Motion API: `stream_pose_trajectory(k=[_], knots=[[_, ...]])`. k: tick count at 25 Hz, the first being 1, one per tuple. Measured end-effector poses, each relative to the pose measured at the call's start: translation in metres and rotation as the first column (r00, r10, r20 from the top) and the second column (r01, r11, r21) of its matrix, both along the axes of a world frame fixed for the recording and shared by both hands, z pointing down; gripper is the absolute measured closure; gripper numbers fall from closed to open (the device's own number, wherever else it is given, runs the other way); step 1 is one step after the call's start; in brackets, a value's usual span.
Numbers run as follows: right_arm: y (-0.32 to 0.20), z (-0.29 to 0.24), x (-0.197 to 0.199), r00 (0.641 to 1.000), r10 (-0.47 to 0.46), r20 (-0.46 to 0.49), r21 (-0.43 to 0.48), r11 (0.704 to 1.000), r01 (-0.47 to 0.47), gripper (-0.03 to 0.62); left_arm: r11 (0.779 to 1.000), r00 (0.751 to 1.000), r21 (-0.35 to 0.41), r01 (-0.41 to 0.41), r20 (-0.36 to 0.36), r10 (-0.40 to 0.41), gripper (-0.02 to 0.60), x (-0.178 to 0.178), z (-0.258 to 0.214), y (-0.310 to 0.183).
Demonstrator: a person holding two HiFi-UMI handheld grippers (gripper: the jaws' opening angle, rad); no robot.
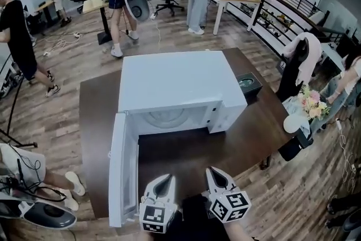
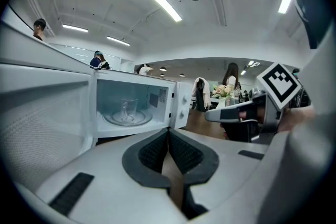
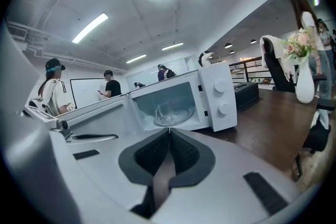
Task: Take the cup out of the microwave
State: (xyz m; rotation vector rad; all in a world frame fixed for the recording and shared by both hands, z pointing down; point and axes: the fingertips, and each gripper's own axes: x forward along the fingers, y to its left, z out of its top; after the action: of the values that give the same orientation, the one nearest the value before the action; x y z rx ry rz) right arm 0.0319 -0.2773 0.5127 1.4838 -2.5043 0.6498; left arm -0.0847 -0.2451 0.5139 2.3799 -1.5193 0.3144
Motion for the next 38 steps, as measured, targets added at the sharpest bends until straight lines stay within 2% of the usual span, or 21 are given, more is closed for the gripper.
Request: stream_pose_trajectory(k=[7,10,15,18,19,21,22,27,32,38], knots=[[-0.047,0.007,-0.001,0.997,-0.071,-0.025,-0.019,0.997,0.071,0.600,0.994,0.993,0.021,0.109,0.034,-0.110,0.574,-0.015,0.001,-0.056],[-0.067,0.009,-0.005,0.994,-0.104,-0.031,-0.023,0.994,0.104,0.600,0.987,0.987,0.022,0.160,0.019,-0.161,0.574,-0.024,0.004,-0.083],[-0.092,0.014,-0.010,0.984,-0.171,-0.053,-0.034,0.985,0.170,0.600,0.976,0.974,0.061,0.211,0.071,-0.215,0.574,-0.036,0.007,-0.133],[-0.103,0.019,-0.015,0.977,-0.204,-0.060,-0.048,0.978,0.201,0.600,0.964,0.963,0.062,0.258,0.060,-0.261,0.571,-0.048,0.009,-0.160],[-0.105,0.021,-0.016,0.976,-0.211,-0.061,-0.054,0.977,0.207,0.600,0.963,0.962,0.058,0.263,0.053,-0.266,0.552,-0.050,0.011,-0.168],[-0.109,0.023,-0.019,0.972,-0.225,-0.062,-0.064,0.973,0.221,0.600,0.964,0.964,0.049,0.260,0.044,-0.262,0.435,-0.051,0.013,-0.181],[-0.110,0.024,-0.020,0.970,-0.234,-0.062,-0.069,0.971,0.230,0.600,0.964,0.964,0.049,0.260,0.042,-0.262,0.397,-0.051,0.013,-0.187],[-0.118,0.032,-0.027,0.962,-0.267,-0.061,-0.087,0.961,0.261,0.600,0.957,0.957,0.064,0.285,0.039,-0.287,0.247,-0.057,0.018,-0.215],[-0.124,0.038,-0.026,0.962,-0.268,-0.057,-0.101,0.960,0.261,0.600,0.954,0.954,0.080,0.288,0.061,-0.293,0.193,-0.062,0.028,-0.245],[-0.130,0.043,-0.019,0.962,-0.266,-0.058,-0.120,0.959,0.258,0.600,0.957,0.951,0.047,0.287,0.104,-0.290,0.166,-0.061,0.046,-0.280]])
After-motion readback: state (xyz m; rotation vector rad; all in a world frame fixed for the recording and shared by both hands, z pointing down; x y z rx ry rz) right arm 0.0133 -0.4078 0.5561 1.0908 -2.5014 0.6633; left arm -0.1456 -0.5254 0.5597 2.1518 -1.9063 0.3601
